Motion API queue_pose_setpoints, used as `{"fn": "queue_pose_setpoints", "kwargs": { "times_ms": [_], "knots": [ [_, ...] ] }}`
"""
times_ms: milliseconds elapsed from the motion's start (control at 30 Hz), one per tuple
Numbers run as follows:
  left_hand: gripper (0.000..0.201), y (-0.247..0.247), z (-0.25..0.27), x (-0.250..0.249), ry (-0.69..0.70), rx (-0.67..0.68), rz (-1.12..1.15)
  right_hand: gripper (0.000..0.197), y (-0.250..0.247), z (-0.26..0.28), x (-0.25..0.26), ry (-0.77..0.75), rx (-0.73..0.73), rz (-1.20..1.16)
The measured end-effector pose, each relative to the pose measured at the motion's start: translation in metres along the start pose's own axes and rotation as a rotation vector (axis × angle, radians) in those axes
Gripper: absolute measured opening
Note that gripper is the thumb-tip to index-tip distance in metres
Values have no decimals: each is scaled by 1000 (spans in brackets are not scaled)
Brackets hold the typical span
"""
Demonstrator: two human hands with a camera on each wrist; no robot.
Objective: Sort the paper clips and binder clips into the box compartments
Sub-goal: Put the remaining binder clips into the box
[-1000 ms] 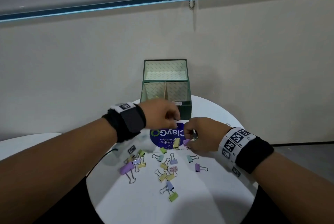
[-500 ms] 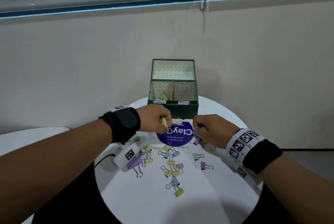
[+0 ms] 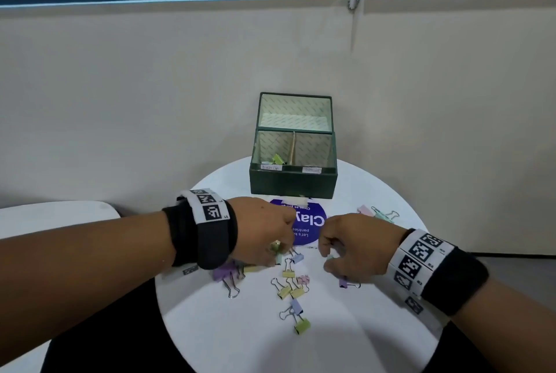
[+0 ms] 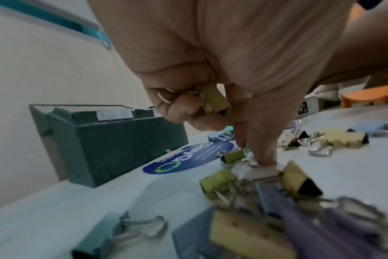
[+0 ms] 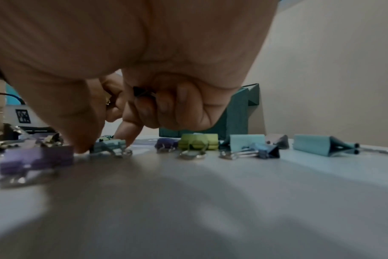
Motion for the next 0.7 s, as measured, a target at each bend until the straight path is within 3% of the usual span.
{"fn": "queue_pose_setpoints", "kwargs": {
  "times_ms": [133, 367, 500, 600, 700],
  "knots": [
    [13, -28, 3, 35, -93, -187, 267, 19, -14, 0, -1, -72, -168, -79],
    [13, -76, 15, 159, -544, -650, 663, 25, -31, -12, -4, -50, -269, -121],
    [9, -69, -1, 171, -550, -718, 846, 16, -63, -30, 9, -53, -355, -93],
    [24, -56, -4, 174, -534, -753, 1044, 7, -98, -54, 24, -69, -466, -149],
    [23, -53, 21, 185, -623, -816, 919, 9, -133, -79, 35, -37, -626, -239]
  ]
}}
Point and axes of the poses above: each hand's wrist, its own z-axis away from the middle knuckle, its own y-axis out of the palm, x = y × z, the point moved 10 cm from there along -z, towards the middle knuckle, and after that the axes turned 8 degrees about -z, right-handed, at the moved point
